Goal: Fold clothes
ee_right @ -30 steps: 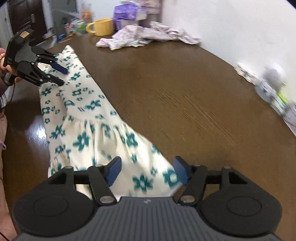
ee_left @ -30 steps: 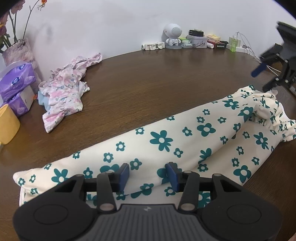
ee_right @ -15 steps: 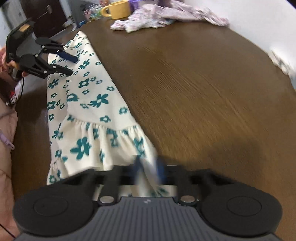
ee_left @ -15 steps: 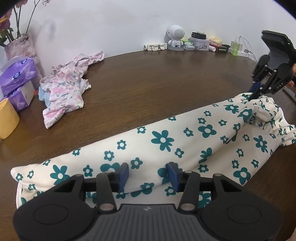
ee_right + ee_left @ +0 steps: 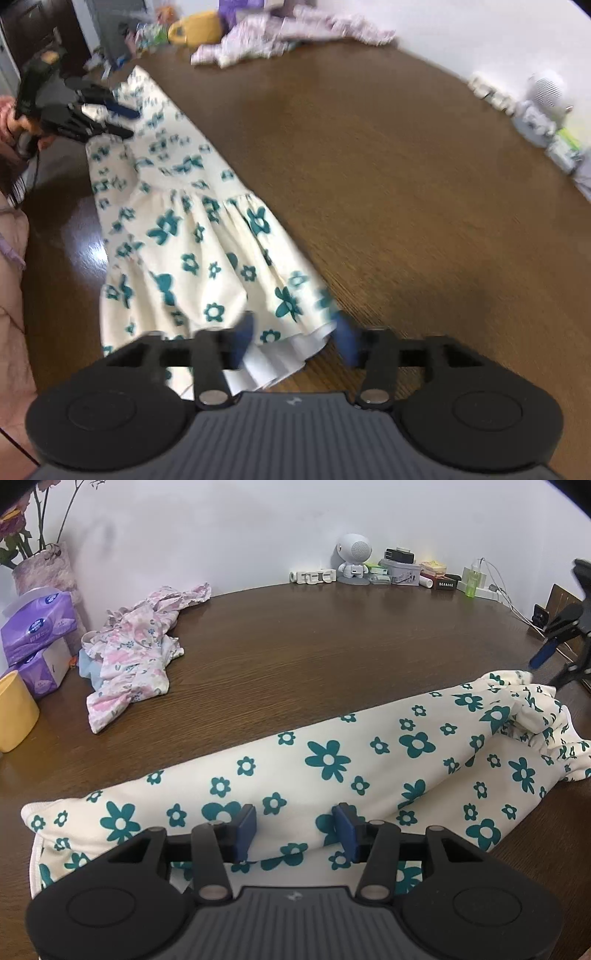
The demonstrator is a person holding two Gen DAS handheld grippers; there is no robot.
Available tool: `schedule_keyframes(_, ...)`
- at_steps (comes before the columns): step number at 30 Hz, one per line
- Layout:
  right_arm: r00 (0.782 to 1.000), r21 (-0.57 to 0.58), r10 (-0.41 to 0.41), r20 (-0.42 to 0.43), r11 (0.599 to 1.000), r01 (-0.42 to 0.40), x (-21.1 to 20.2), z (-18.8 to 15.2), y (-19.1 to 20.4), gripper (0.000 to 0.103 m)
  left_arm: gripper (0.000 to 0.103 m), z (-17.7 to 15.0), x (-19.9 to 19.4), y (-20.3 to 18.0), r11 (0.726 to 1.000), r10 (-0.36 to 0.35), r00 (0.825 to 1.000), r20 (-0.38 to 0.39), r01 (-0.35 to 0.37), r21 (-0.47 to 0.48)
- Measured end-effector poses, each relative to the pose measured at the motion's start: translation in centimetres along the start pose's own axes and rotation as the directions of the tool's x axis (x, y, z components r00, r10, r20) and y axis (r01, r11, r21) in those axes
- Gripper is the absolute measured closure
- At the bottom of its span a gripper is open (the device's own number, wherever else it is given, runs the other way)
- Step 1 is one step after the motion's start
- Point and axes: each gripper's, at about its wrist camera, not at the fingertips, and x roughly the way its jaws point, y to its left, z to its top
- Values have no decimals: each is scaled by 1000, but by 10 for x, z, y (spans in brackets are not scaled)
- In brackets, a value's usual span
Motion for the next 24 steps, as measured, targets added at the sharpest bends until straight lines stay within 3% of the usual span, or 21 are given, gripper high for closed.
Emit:
schedule_keyframes(2, 999, -37, 14, 40, 999, -13, -14, 2, 16, 27, 56, 0, 0, -1, 1000, 1, 1000, -1, -1, 3)
schedule_keyframes(4, 997, -105, 40, 69, 994, -33, -24, 8, 38, 1, 56, 0, 0, -1, 1000, 2, 1000, -3, -2, 5)
schedule_keyframes(7, 997, -268, 72, 18, 961, -64, -15, 22, 77, 1, 56, 0, 0, -2, 1000, 5, 1000, -3, -5, 8)
schedule_keyframes(10, 996, -374, 48, -73, 924, -72, 13, 29, 97, 1, 56, 0, 0, -1, 1000, 4, 1000, -1, -4, 7)
schedule_keyframes(15, 990, -372, 16, -139, 926, -67, 46, 36, 87, 1, 56, 0, 0, 1, 1000, -4, 1000, 3, 4, 8)
schedule_keyframes(17, 985, -356, 36, -168, 930, -95, 54, 37, 84, 6, 56, 0, 0, 1, 1000, -7, 1000, 5, 7, 9)
schedule_keyframes(20, 981, -330, 67, -182, 935, -125, 56, 30, 75, 30, 55, -1, 0, 3, 1000, -12, 1000, 7, 12, 10)
schedule_keyframes(22, 983, -314, 60, -172, 943, -113, 49, 25, 68, 68, 55, -1, 0, 3, 1000, -14, 1000, 8, 14, 11)
schedule_keyframes(24, 985, -305, 42, -170, 948, -93, 46, 22, 60, 79, 55, -1, 1, 3, 1000, -17, 1000, 9, 16, 10)
